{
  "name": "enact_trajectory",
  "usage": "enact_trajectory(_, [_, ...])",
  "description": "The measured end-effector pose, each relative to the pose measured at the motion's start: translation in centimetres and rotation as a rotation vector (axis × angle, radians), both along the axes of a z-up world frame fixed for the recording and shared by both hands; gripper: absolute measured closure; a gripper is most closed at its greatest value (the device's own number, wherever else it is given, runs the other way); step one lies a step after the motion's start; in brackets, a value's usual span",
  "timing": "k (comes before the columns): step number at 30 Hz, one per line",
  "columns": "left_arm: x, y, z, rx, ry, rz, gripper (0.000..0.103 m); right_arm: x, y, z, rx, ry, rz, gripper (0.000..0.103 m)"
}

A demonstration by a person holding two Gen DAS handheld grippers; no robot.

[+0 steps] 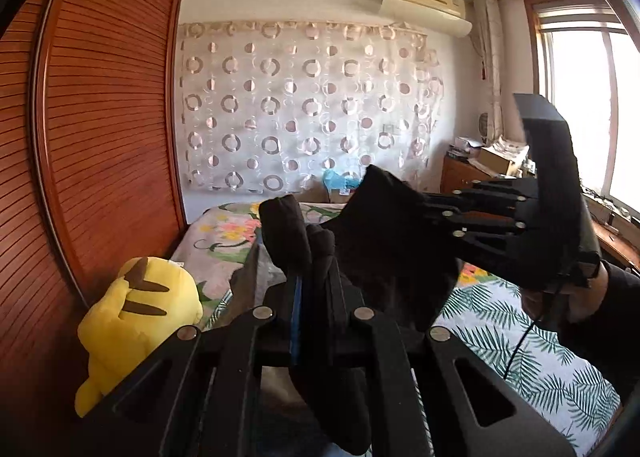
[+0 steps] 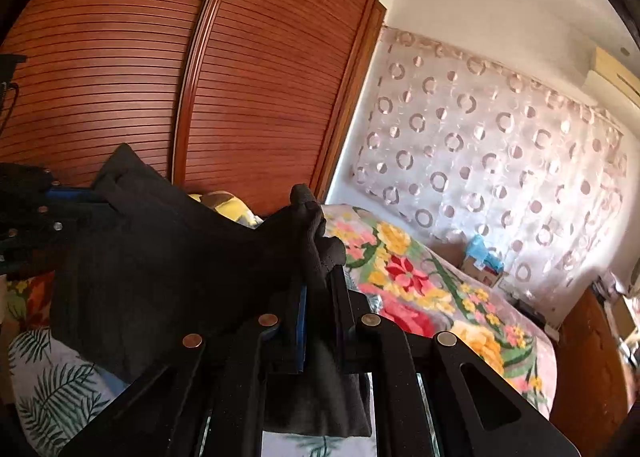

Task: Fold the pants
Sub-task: 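Lower the shorts onto the folded jeans stack and open both grippers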

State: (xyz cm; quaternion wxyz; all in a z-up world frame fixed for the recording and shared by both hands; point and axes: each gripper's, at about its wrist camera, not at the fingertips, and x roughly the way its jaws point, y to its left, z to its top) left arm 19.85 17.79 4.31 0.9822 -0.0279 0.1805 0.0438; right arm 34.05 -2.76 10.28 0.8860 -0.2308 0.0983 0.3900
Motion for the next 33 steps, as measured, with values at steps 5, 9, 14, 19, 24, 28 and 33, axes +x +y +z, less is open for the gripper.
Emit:
enact_trajectory(5, [0.5, 0.8, -1.1, -0.022, 0.019, 0.030, 0.093, 2.4, 1.8, -0.1, -0.024, 0.006, 0.031, 0.093])
enact_trajectory(9, [0.1, 1.7, -2.3, -0.065, 0.033, 0.063, 0.093, 3.8, 3.0, -0.6, -0.040, 0.013, 0.068, 0.093])
enact_trajectory(14, [-0.4, 2.1, -3.3, -0.066, 0.043, 0.101, 0.093, 4.6, 4.4, -1.3, -0.060, 0.019, 0.107, 0.093])
enact_trajectory(19, [-0.3, 2.6, -3.8, -0.064, 0.066, 0.110, 0.092, 6.1, 4.3, -1.9, -0.050, 0.073, 0.095, 0.093])
enact_trajectory(24, [-0.5, 2.9, -4.4, -0.074, 0.078, 0.118, 0.087, 6.7, 4.4, -1.8, -0.059, 0.088, 0.057, 0.084])
enact_trajectory(28, [-0.4, 2.5, -5.1, -0.071, 0.107, 0.116, 0.072, 6.7, 3.8, -0.8, -0.017, 0.110, 0.051, 0.070])
enact_trajectory(33, [0.0, 2.5, -5.9, -0.079, 0.150, 0.107, 0.050, 6.7, 2.8, -1.2, 0.002, 0.145, 0.050, 0.065])
